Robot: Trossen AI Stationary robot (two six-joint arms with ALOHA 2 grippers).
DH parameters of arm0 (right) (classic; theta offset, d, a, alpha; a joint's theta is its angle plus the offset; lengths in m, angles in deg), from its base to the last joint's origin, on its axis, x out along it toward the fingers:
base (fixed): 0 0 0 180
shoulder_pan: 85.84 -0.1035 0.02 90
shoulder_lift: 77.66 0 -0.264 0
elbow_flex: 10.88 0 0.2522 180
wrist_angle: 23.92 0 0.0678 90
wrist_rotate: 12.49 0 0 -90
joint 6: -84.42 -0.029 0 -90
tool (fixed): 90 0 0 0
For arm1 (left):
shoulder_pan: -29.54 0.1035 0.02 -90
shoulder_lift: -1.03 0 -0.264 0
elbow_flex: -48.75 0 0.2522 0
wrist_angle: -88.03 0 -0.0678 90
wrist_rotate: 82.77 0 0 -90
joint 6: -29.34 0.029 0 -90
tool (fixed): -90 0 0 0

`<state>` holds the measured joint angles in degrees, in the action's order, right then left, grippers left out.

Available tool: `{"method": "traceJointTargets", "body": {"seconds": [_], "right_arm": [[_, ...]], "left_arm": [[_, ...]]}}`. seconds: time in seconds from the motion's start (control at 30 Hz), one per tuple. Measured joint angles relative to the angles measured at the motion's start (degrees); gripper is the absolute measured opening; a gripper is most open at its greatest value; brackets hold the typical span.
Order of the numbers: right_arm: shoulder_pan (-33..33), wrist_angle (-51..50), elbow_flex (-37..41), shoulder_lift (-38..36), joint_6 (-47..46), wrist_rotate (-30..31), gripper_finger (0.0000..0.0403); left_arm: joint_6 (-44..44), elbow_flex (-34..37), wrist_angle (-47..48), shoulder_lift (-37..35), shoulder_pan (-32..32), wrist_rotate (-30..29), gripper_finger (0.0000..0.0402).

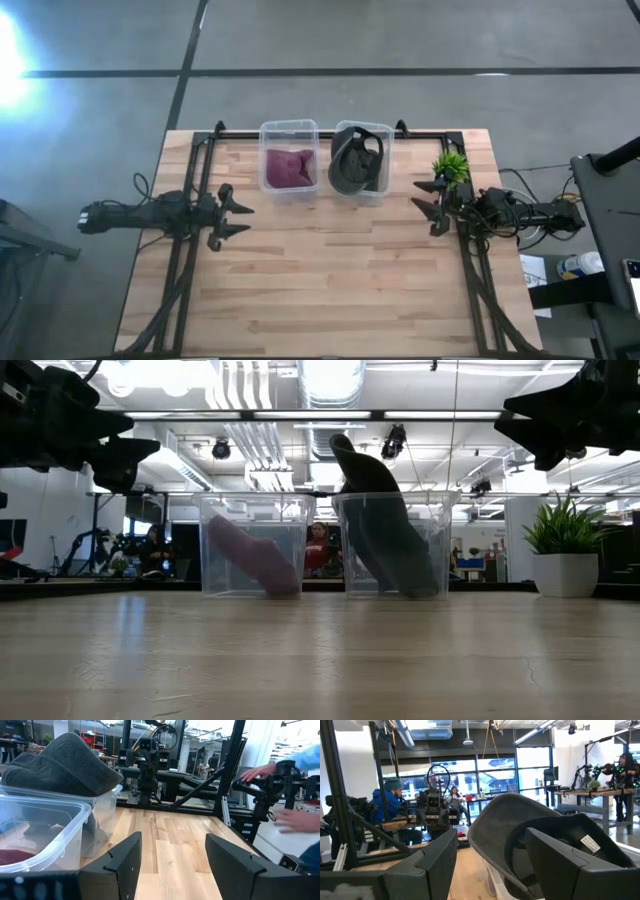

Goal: Pick & Place hat
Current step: Return to Home Position

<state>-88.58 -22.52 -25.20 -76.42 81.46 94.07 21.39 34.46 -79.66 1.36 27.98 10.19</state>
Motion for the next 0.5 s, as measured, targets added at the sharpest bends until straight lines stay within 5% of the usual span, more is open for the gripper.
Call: {"method": "traceJointTargets", "body": {"seconds": [0.23,0.5], "right_arm": [[0.00,-2.41,0.02,-1.27,5.23,-0.71,0.0228],[0.00,-14.54,0.01,-1.05,11.68,-14.56,0.0228]], "left_arm": [[-0.01,-0.02,-0.02,0.00,0.00,0.00,0.0213],[0.00,-0.04,-0.01,0.28,0.00,-0.01,0.0213]]}}
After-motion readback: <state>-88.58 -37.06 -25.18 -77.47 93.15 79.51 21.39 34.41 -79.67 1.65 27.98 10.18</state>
